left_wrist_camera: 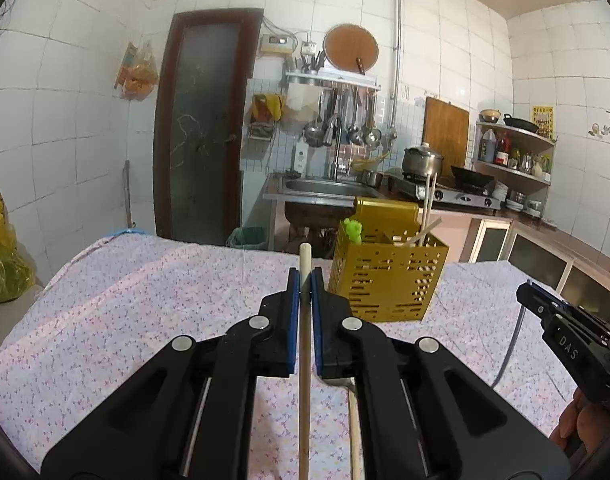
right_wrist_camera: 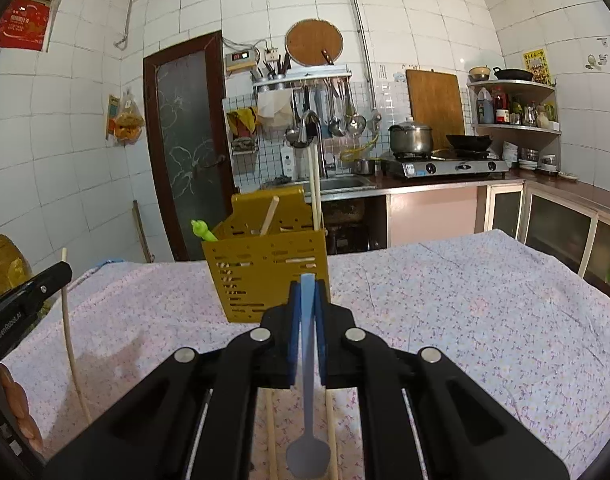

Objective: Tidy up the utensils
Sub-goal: 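Lift and carry the grey utensil and chopstick in both tools to the yellow holder, then lower both held utensils into the yellow holder and open both tools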

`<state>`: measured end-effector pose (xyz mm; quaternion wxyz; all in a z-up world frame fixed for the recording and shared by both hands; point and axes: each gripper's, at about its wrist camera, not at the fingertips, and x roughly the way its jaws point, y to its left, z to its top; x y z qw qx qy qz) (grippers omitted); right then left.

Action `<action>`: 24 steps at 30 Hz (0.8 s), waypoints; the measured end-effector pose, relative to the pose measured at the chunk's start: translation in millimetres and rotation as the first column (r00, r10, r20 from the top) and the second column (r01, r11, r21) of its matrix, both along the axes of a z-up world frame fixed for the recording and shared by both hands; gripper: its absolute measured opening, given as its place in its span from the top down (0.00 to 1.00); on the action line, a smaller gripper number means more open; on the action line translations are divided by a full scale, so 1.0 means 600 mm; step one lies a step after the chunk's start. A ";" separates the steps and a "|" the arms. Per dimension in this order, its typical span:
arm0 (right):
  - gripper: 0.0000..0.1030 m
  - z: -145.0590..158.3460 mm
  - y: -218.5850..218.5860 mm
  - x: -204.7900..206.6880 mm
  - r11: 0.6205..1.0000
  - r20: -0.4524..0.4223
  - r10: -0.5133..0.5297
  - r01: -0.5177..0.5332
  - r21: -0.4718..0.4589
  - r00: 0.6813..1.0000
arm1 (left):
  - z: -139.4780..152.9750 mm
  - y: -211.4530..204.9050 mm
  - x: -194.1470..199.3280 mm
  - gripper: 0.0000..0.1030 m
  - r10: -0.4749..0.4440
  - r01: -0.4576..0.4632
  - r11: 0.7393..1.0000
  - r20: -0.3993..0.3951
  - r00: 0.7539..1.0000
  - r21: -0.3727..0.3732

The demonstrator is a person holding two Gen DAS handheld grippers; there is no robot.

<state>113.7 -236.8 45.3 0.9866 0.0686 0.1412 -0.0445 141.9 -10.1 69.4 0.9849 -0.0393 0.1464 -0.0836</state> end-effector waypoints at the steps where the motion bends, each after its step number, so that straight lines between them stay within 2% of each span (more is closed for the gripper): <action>1: 0.93 0.002 0.001 -0.003 1.000 0.009 -0.004 0.004 -0.004 1.000 | 0.005 -0.001 -0.002 0.96 0.004 -0.004 1.000 0.011 1.000 -0.002; 4: 0.93 0.020 0.004 -0.002 0.999 0.032 -0.007 0.008 -0.037 0.999 | 0.026 -0.007 0.002 0.96 0.000 0.000 1.000 0.027 1.000 -0.010; 7: 0.93 0.050 0.000 0.009 1.000 0.052 0.014 -0.013 -0.017 0.999 | 0.066 -0.020 0.013 0.96 -0.003 0.003 1.000 0.079 0.997 -0.005; 9: 0.93 0.086 0.001 0.019 0.999 0.090 0.011 -0.007 -0.049 0.996 | 0.107 -0.031 0.029 0.96 -0.013 0.015 1.000 0.127 0.992 -0.015; 18: 0.93 0.220 -0.018 0.113 0.996 0.195 0.004 0.014 -0.091 0.981 | 0.248 -0.091 0.147 0.96 -0.012 0.036 0.995 0.254 0.967 -0.089; 21: 0.93 0.239 -0.026 0.147 0.995 0.212 0.004 0.017 -0.095 0.977 | 0.269 -0.116 0.202 0.96 -0.010 0.040 0.994 0.269 0.963 -0.106; 24: 0.93 0.245 -0.032 0.198 0.995 0.225 0.009 0.013 -0.094 0.974 | 0.268 -0.144 0.248 0.96 -0.007 0.033 0.995 0.279 0.960 -0.089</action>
